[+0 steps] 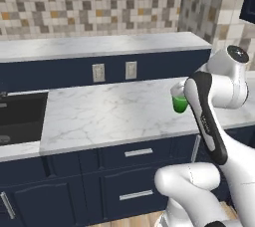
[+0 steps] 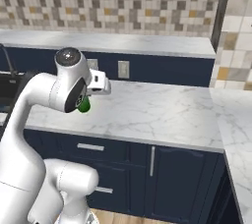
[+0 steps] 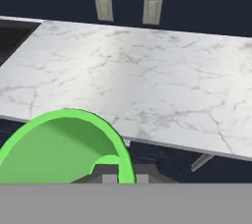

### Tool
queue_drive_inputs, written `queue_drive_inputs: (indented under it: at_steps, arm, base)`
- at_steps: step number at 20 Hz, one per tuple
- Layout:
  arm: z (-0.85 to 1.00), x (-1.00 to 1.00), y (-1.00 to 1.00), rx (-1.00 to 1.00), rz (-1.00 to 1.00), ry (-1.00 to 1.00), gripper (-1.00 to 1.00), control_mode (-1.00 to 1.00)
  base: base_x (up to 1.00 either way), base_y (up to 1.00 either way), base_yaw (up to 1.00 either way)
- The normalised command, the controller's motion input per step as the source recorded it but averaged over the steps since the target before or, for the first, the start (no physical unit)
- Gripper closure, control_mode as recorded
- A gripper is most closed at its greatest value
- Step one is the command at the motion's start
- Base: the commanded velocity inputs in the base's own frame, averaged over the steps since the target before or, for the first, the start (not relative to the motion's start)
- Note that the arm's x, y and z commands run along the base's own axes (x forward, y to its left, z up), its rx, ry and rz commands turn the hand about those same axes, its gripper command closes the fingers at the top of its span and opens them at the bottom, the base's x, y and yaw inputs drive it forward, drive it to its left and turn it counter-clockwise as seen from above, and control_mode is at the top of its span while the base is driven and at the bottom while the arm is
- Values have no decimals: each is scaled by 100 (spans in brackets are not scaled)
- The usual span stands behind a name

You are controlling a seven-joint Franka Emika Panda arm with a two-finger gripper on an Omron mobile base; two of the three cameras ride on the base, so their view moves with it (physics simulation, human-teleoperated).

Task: Place the pitcher and cup on the dining counter for serving.

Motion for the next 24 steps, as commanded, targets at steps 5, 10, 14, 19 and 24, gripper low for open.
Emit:
queue_drive_inputs:
  at_steps: [5, 10, 14, 19, 24]
  arm:
    - [0, 0, 0, 0, 0, 0, 100, 100]
    - [0, 0, 0, 0, 0, 0, 100, 100]
    - [0, 0, 0, 0, 0, 0, 100, 100]
    - [0, 0, 0, 0, 0, 0, 100, 100]
    - [0, 0, 0, 0, 0, 0, 100, 100]
  base:
    - [-100, 36, 18]
    - [-76, 97, 38]
    - [-27, 100, 61]
    - [3, 100, 60]
    - [51, 94, 49]
